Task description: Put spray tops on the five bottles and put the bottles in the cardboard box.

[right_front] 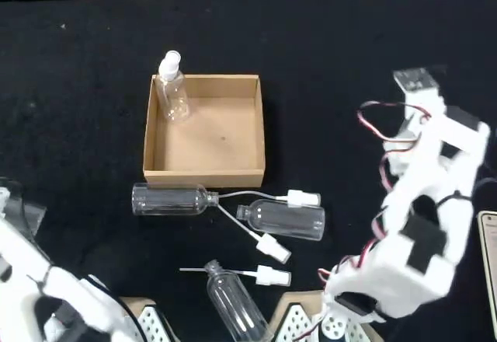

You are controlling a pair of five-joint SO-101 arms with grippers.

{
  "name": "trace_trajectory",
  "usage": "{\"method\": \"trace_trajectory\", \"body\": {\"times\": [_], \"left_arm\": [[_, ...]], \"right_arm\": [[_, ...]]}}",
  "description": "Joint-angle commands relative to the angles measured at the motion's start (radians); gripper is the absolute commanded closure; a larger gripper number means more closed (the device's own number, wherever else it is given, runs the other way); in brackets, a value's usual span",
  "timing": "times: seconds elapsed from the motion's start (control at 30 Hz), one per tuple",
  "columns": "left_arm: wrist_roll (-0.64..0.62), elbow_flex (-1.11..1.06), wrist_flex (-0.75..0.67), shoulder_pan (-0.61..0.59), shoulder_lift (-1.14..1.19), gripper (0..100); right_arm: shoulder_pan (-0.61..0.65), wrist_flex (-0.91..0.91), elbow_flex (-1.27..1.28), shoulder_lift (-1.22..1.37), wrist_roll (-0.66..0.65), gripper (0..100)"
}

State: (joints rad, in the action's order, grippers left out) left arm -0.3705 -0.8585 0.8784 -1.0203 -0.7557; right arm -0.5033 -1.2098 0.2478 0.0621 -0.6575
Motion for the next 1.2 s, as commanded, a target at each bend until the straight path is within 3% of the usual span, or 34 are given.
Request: {"method": "trace_trajectory", "body": {"times": [0.0,0.2,0.5,0.7,0.83,1.0,1.17], "left_arm": [[0.008,-0.05,0.009,0.058,-0.267,97],[0.166,-0.268,-0.087,0.255,-0.618,97],[0.175,-0.389,-0.109,0.367,-0.881,97],[0.181,-0.484,-0.11,0.456,-1.071,97],[0.181,-0.515,-0.178,0.473,-1.059,97],[0.175,-0.588,-0.351,0.481,-1.057,97],[0.173,-0.671,-0.499,0.555,-1.057,97]], "right_arm": [[0.118,-0.064,-0.056,-0.219,0.123,98.8],[0.318,-0.117,-0.058,-0.499,0.328,98.8],[0.778,-0.046,-0.145,-0.831,0.569,98.8],[1.063,0.193,-0.142,-0.855,0.674,98.7],[1.188,0.381,-0.113,-0.862,0.736,98.7],[1.295,0.655,-0.024,-0.855,0.76,98.7],[1.313,0.928,0.071,-0.86,0.758,98.7]]}}
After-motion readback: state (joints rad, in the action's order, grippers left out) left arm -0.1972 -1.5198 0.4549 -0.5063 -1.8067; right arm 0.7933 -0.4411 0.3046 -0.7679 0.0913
